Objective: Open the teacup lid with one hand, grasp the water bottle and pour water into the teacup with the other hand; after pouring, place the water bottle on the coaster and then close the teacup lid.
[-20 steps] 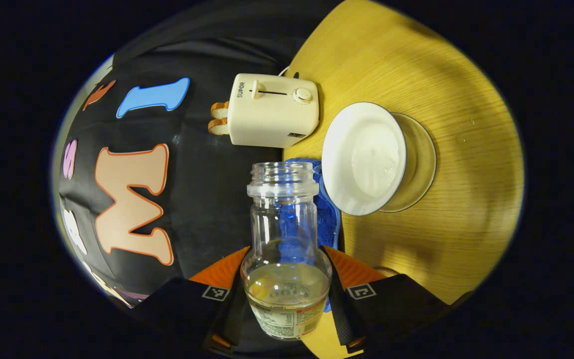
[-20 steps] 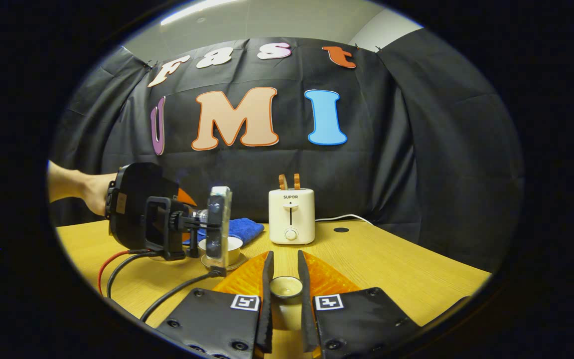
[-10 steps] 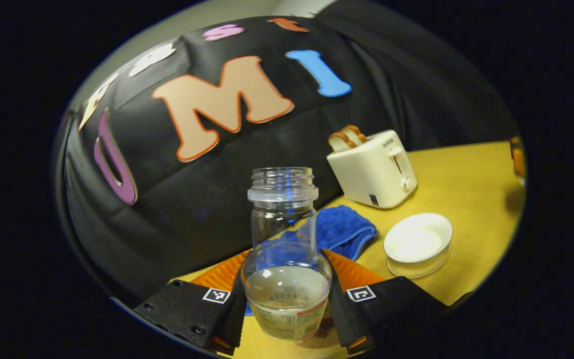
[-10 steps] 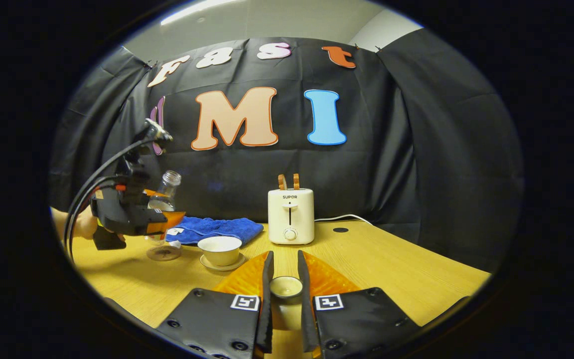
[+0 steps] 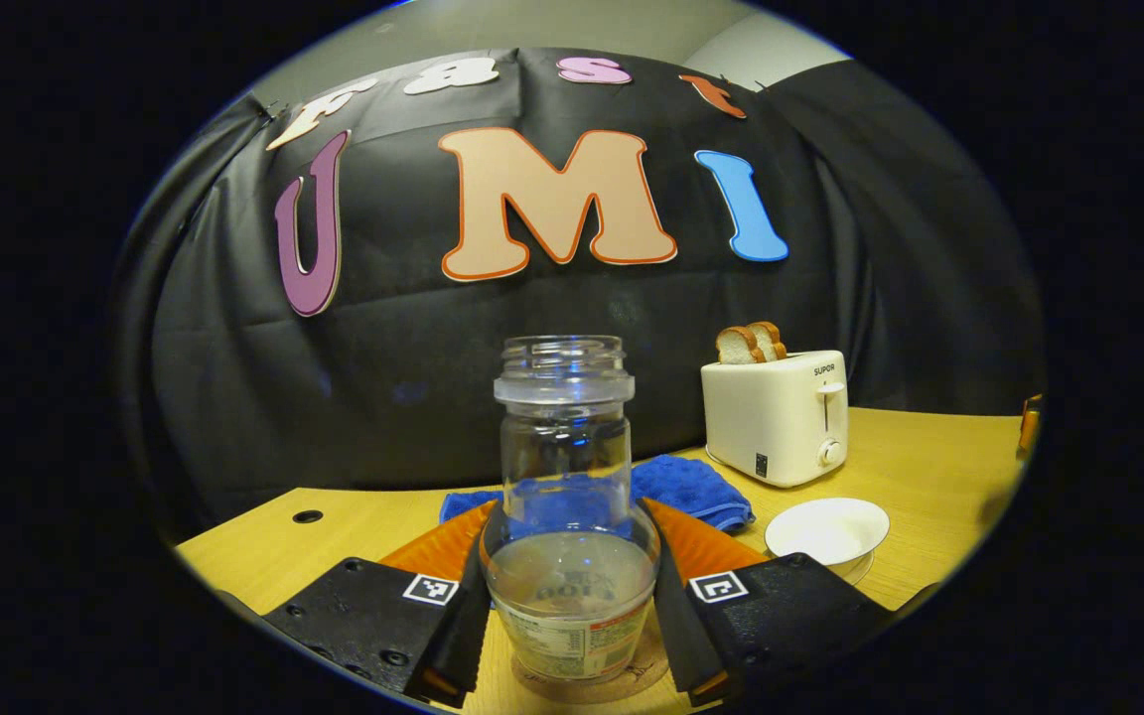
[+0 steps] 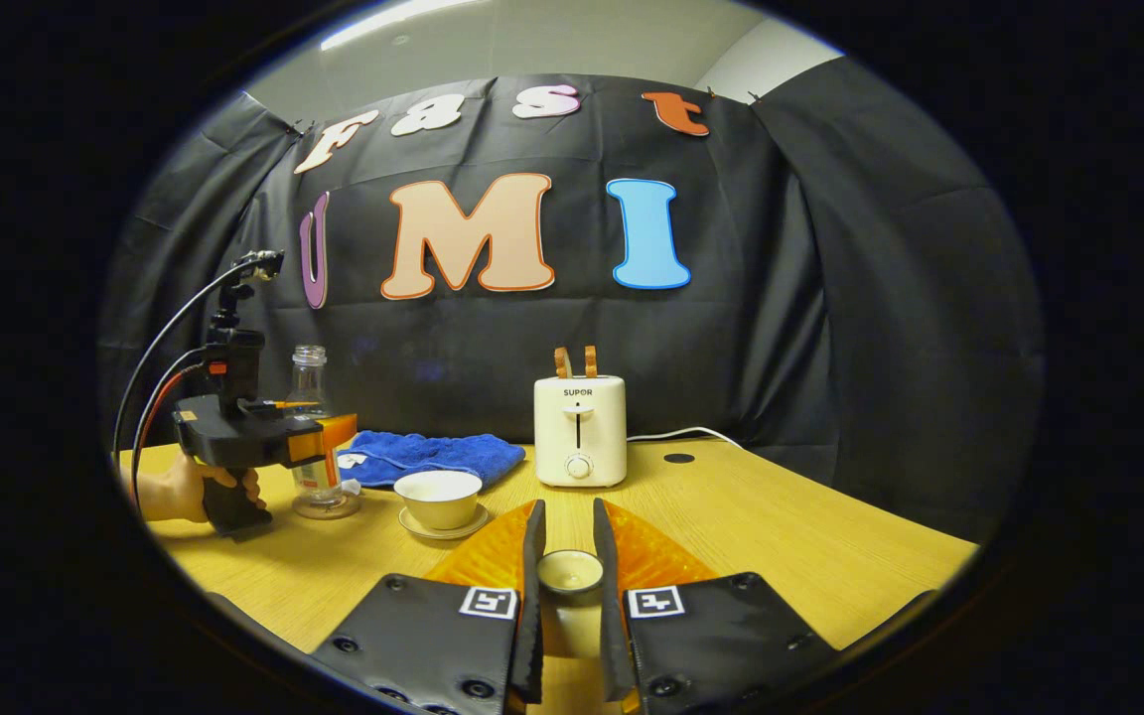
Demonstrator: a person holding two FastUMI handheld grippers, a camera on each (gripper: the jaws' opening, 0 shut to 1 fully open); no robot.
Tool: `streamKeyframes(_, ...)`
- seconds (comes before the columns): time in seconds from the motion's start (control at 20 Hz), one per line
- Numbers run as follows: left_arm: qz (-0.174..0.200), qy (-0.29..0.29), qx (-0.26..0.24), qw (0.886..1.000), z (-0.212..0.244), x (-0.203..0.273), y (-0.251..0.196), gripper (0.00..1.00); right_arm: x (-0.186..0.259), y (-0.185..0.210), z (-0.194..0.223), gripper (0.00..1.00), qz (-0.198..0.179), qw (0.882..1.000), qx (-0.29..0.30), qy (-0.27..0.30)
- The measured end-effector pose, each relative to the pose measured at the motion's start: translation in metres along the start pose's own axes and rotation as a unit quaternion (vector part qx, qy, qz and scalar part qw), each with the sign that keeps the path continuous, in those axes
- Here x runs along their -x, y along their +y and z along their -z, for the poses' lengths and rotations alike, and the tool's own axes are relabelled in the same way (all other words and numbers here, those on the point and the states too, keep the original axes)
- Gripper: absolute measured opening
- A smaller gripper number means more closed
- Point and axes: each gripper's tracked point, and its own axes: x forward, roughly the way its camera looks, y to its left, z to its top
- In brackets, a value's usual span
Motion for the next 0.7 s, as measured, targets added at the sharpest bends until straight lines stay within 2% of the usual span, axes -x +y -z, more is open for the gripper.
streamKeyframes(0.4,-0.008,-0.015,0.050,0.999,0.0021,0.0032,0.0084,0.70,-0.0007,0.0001,0.0004,0.26,0.000,1.000,0.000,-0.001)
streamKeyframes(0.7,-0.010,-0.011,0.049,0.999,0.0051,0.0034,0.0113,0.72,-0.0013,-0.0003,0.0000,0.27,0.000,1.000,0.000,-0.001)
